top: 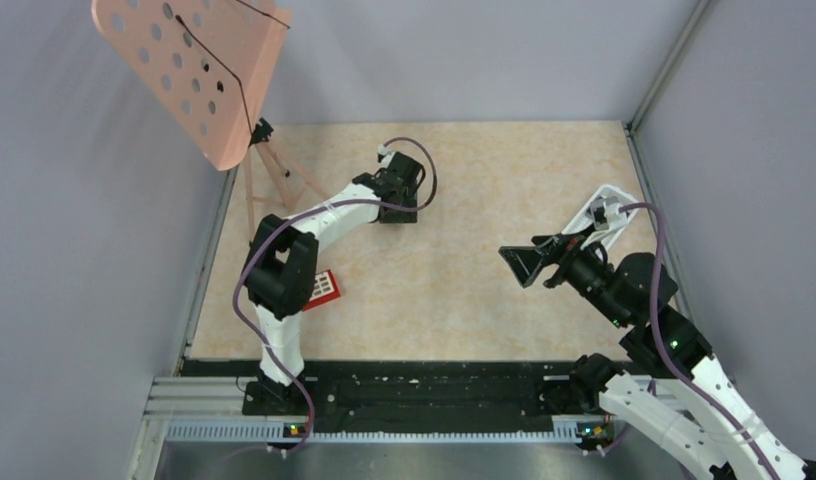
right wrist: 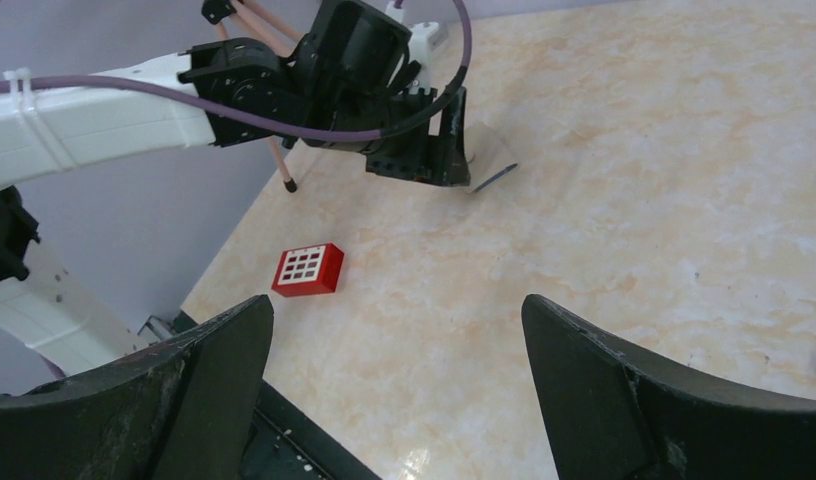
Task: Take the credit cards out of the card holder
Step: Move the card holder to the center of the board.
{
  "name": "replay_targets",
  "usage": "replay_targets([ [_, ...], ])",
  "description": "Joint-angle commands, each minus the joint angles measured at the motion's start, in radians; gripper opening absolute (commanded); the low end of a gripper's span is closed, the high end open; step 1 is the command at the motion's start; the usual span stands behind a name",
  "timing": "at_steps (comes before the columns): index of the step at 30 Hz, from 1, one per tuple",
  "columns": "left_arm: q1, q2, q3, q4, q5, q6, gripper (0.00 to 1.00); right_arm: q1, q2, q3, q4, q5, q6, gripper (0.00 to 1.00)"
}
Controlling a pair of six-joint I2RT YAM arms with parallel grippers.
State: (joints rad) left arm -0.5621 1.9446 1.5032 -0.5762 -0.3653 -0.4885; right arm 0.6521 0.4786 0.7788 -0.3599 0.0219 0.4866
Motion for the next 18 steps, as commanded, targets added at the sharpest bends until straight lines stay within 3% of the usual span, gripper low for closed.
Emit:
replay_targets([
  [1, 0.047, 0.076, 0.122, 0.024, 0.015, 0.008, 0.76, 0.000, -0.015, 0.007, 0.030, -0.018, -0.003, 0.94],
  [10, 0.130, 0.229, 0.300, -0.022, 0.098, 0.042, 0.76, 0.000, -0.010, 0.016, 0.032, -0.018, -0.009, 0.94],
  [18, 0.150, 0.332, 0.400, -0.073, 0.279, 0.085, 0.75, 0.000, -0.005, 0.016, 0.026, -0.039, -0.003, 0.93],
])
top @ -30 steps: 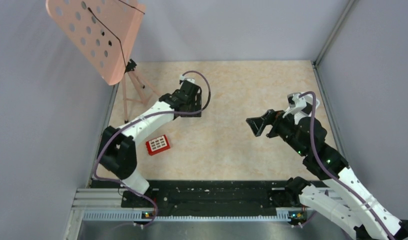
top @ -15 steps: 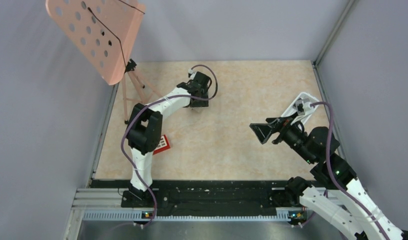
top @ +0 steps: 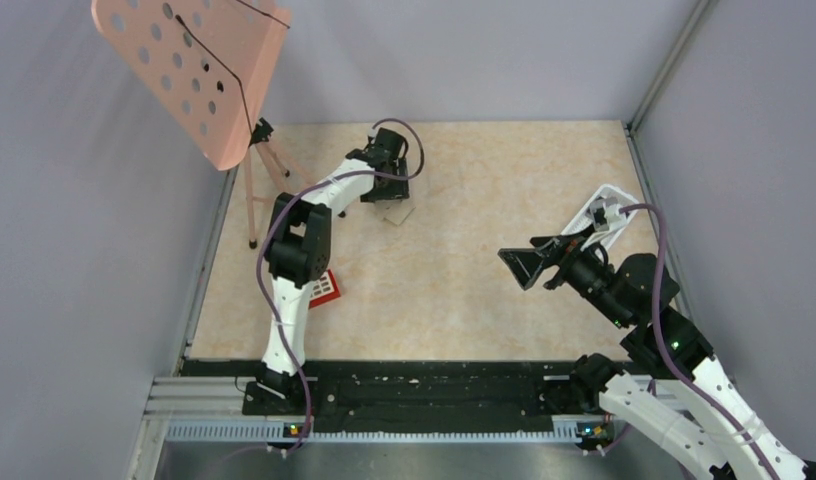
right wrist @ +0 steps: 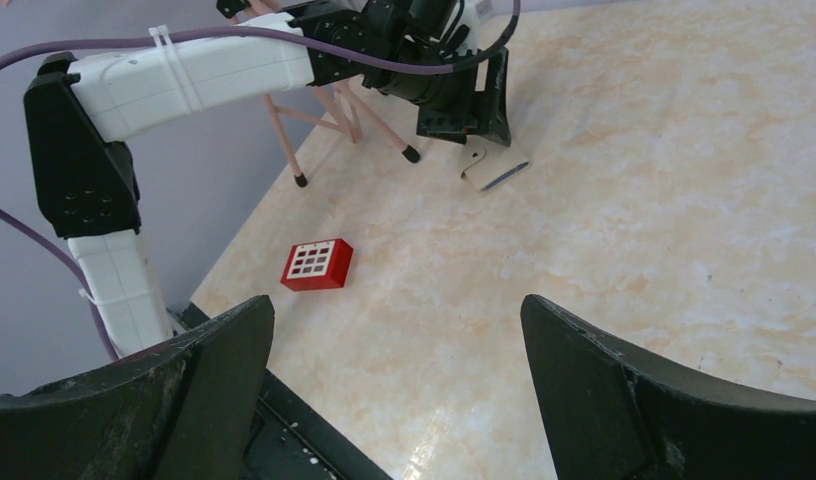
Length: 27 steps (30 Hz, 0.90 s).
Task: Take the credit cards out of the card holder
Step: Move the card holder to the center of the board.
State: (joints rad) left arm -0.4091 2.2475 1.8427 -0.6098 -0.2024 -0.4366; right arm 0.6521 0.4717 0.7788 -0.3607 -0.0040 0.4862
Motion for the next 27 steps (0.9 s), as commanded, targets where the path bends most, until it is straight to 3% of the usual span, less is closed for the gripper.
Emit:
replay_targets([
  [1, -0.003, 0.030, 0.060, -0.050, 0.144, 0.026, 0.74, 0.001, 0.005, 0.016, 0.025, -0.013, -0.003, 0.93],
  [4, -0.010, -0.001, 0.023, -0.066, 0.194, -0.009, 0.72, 0.000, 0.010, 0.013, 0.015, -0.006, 0.000, 0.92],
  [19, -0.143, -0.340, -0.443, 0.083, 0.333, -0.106, 0.63, 0.000, 0.011, -0.030, -0.113, 0.064, -0.001, 0.86],
  [22, -0.145, -0.385, -0.457, 0.093, 0.274, -0.111, 0.63, 0.000, 0.013, -0.044, -0.115, 0.062, 0.012, 0.82],
  [25, -0.133, -0.377, -0.380, 0.027, 0.132, -0.117, 0.63, 0.000, 0.018, -0.054, -0.105, 0.040, 0.025, 0.81],
  [27, -0.120, -0.349, -0.327, 0.011, 0.116, -0.095, 0.64, 0.000, 0.019, -0.052, -0.102, 0.030, 0.032, 0.81],
])
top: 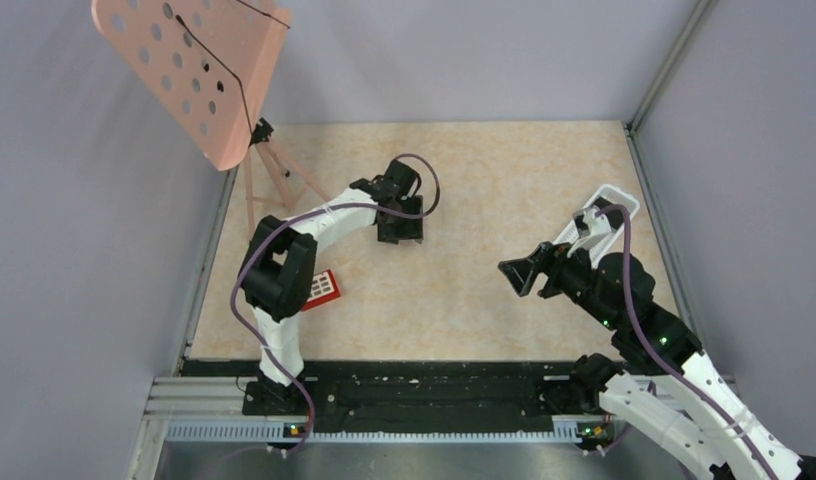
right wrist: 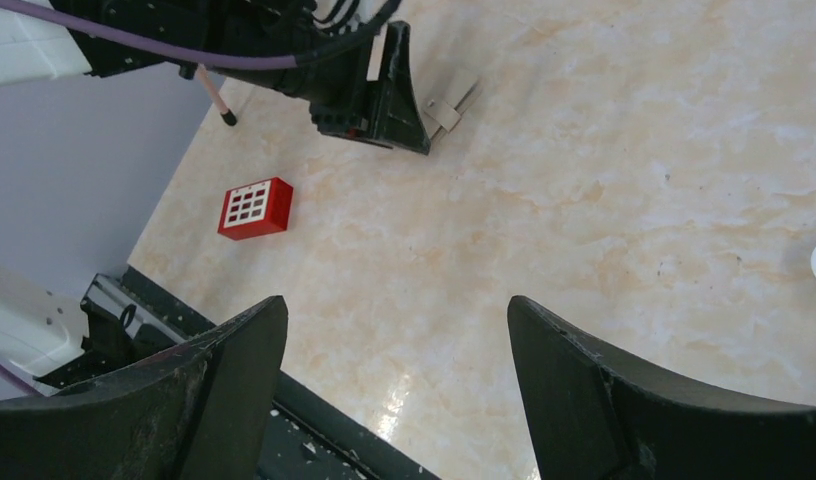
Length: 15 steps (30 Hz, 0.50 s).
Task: Take the credit cards out of the card holder
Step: Move the card holder to the center of the board.
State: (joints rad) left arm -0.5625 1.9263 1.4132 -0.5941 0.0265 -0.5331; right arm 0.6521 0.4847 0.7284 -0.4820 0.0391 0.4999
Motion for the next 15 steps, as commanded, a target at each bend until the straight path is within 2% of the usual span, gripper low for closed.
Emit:
replay_targets([
  [1, 0.044, -0.005, 0.125, -0.007, -0.109, 0.013, 0.64, 0.000, 0.006, 0.000, 0.020, -0.016, 0.020, 0.80],
  [6, 0.091, 0.108, 0.254, -0.060, -0.083, 0.071, 0.64, 0.001, 0.002, 0.008, 0.022, -0.027, 0.035, 0.79],
  [11, 0.157, 0.193, 0.333, -0.071, 0.106, 0.155, 0.64, 0.000, -0.006, 0.006, 0.023, -0.035, 0.049, 0.78],
  [15, 0.198, 0.239, 0.371, -0.089, 0.199, 0.212, 0.64, 0.000, -0.006, 0.005, 0.025, -0.036, 0.049, 0.78],
])
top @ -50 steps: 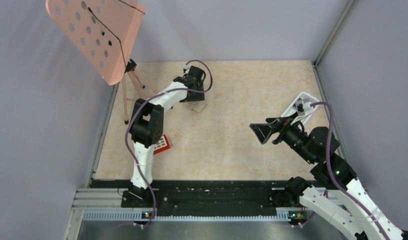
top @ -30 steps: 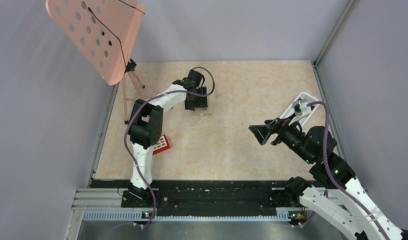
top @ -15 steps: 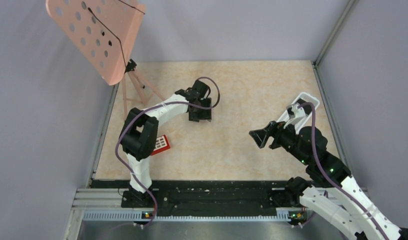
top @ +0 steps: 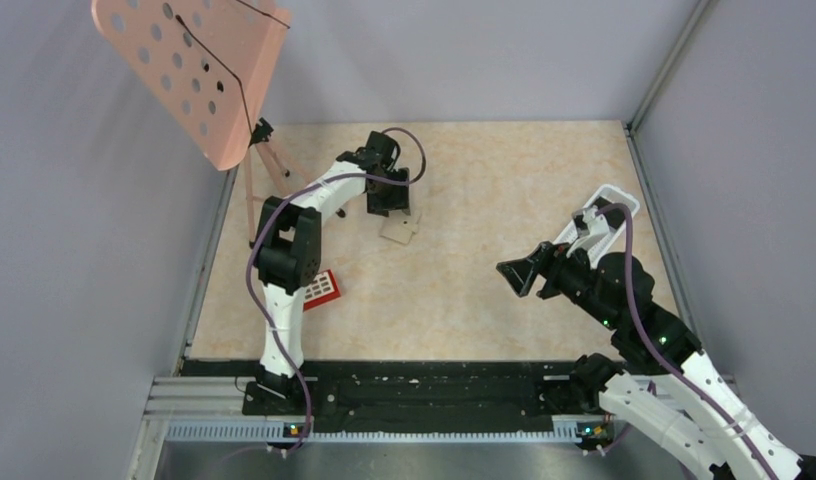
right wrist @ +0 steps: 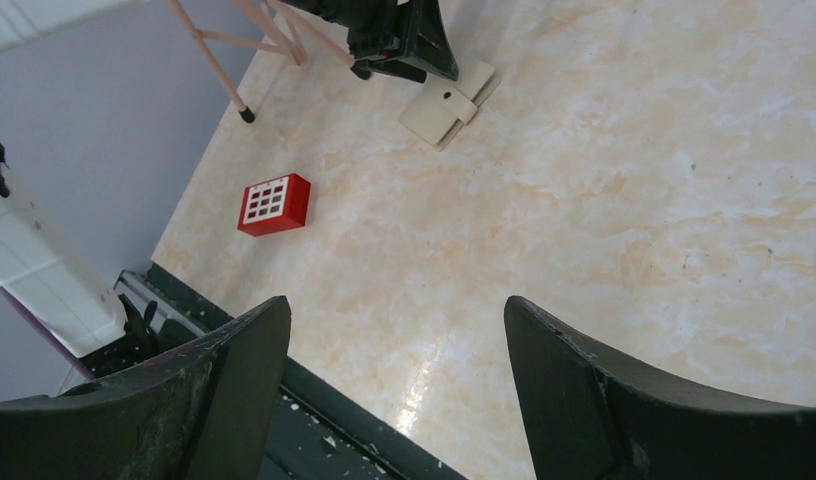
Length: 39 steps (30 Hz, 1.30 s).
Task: Take the credit cards out of the card holder
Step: Move the card holder to the center of the board.
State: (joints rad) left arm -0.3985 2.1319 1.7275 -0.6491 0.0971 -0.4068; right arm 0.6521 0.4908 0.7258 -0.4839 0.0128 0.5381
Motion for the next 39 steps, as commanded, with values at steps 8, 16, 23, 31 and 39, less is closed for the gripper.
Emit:
replay_targets([
  [8, 0.063, 0.091, 0.087, -0.071, 0.159, 0.149, 0.65, 0.000, -0.010, 0.000, 0.041, -0.004, 0.008, 0.79],
  [16, 0.034, 0.038, -0.018, -0.030, 0.231, 0.100, 0.54, 0.000, 0.004, -0.017, 0.044, -0.004, -0.002, 0.77],
  [23, -0.048, -0.095, -0.224, 0.088, 0.254, 0.006, 0.46, 0.000, 0.029, -0.035, 0.024, 0.034, -0.027, 0.70],
  [31, -0.192, -0.245, -0.445, 0.295, 0.346, -0.177, 0.44, 0.000, 0.079, -0.089, 0.012, 0.116, 0.061, 0.57],
  [39, -0.212, -0.393, -0.614, 0.371, 0.315, -0.465, 0.40, 0.000, 0.252, -0.118, 0.031, 0.109, 0.182, 0.42],
])
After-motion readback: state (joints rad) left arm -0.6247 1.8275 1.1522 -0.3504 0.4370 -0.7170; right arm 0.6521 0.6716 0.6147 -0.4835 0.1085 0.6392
